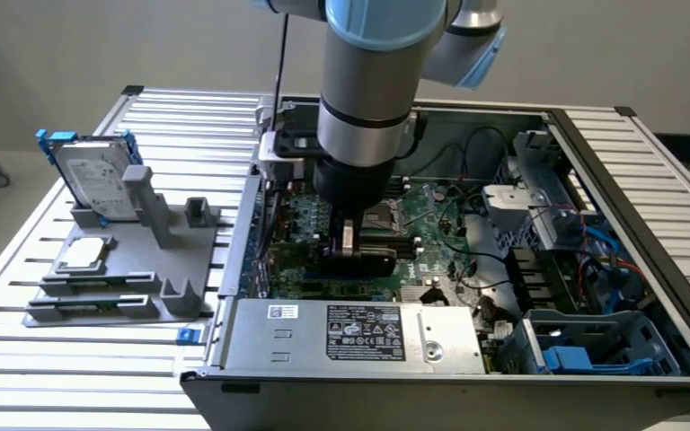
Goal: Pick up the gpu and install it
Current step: 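Insert the gpu into the slot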
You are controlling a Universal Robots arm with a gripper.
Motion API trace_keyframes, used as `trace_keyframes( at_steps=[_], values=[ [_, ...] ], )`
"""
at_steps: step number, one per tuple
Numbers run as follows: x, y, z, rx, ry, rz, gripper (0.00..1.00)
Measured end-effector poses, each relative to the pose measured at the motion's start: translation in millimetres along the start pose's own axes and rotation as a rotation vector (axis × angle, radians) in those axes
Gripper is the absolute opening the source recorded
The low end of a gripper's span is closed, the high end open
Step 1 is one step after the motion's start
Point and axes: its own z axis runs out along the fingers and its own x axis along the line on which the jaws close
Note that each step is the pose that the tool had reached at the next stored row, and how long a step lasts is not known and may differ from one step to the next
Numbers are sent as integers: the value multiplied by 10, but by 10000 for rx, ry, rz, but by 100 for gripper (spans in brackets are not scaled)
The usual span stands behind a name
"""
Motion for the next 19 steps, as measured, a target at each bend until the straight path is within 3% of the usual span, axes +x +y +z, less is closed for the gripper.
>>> trace_keyframes(
  at_steps=[9,11,12,13,19],
  values=[
    [0,-1,4,-15,-4,-2,28],
    [0,0,-9,-27,-2,-2,40],
    [-1,1,-19,-32,-3,-2,40],
    [-1,2,-33,-38,-2,-1,47],
    [-8,16,-225,-65,-2,-1,47]
  ],
)
